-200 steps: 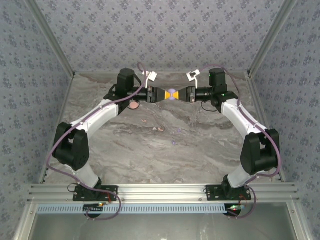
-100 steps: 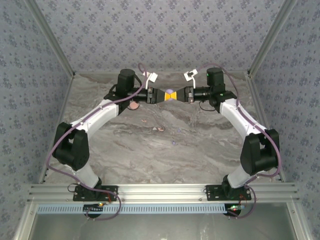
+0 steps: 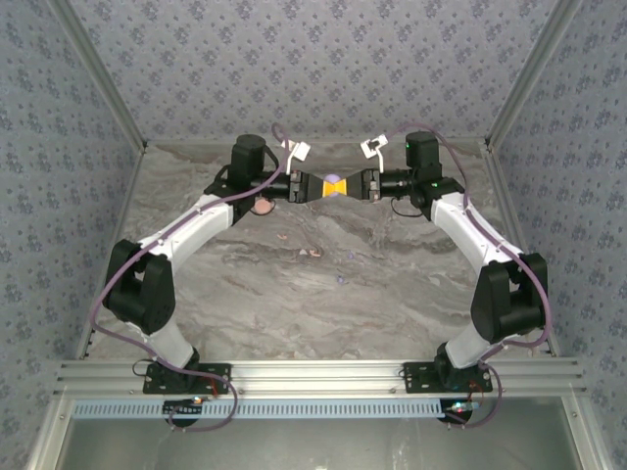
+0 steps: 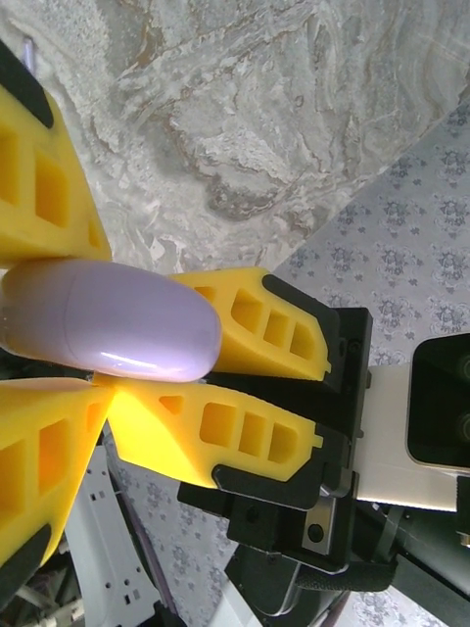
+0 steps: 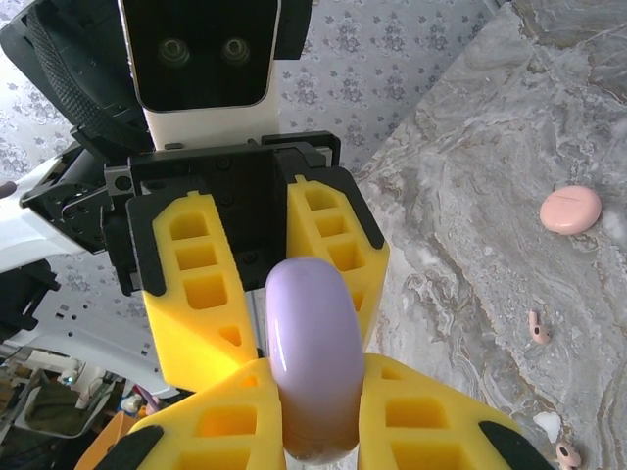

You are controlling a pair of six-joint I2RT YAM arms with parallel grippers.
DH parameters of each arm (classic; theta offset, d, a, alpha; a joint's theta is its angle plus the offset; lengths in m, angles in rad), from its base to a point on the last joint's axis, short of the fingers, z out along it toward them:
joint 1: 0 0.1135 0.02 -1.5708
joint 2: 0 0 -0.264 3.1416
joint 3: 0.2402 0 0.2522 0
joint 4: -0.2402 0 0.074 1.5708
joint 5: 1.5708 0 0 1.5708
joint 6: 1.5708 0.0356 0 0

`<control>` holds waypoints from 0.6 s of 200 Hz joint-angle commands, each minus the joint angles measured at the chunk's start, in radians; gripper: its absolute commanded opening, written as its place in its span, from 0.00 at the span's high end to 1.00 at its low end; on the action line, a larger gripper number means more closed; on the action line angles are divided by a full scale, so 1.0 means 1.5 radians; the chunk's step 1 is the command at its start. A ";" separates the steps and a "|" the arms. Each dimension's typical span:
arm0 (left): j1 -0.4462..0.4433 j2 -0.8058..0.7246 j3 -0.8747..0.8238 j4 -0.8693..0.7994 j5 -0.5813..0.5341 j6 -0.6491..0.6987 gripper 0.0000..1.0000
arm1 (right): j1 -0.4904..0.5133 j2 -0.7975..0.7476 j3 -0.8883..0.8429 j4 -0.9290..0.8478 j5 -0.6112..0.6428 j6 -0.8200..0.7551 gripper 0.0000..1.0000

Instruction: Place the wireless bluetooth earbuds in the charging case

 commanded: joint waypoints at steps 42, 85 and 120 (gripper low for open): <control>-0.007 -0.002 0.019 0.020 0.001 -0.001 0.90 | 0.003 -0.020 0.019 -0.023 0.013 -0.017 0.83; -0.007 -0.011 0.046 -0.058 -0.035 0.070 0.90 | -0.014 -0.057 0.021 -0.128 0.105 -0.082 0.55; -0.007 -0.032 0.047 -0.076 -0.065 0.143 0.89 | -0.024 -0.090 0.026 -0.201 0.150 -0.127 0.49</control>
